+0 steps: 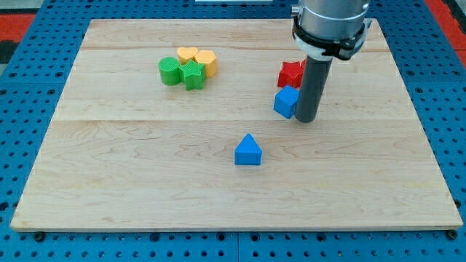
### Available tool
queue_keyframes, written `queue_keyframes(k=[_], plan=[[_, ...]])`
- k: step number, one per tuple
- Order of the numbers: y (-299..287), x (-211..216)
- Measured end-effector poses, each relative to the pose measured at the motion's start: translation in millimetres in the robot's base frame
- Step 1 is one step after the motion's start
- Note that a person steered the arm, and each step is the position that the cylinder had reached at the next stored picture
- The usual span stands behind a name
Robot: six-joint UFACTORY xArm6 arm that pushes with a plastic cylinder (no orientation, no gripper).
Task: Move blue triangle towards the blue cube
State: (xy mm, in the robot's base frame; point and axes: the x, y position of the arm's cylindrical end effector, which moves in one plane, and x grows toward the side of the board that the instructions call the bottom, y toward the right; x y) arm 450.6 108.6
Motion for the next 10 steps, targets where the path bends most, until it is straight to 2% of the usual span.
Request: queue_keyframes(k=[1,2,3,4,5,6,7,8,9,10], plan=[[-29.2,11.2],[-45.1,-11.0],[-36.0,-47.7],[-34.4,-58.6],[-44.9,-35.5],[-81.3,-24.5],[-132.2,-15.1],[-196.3,22.7],[-211.6,78.4],[-150.9,78.4]])
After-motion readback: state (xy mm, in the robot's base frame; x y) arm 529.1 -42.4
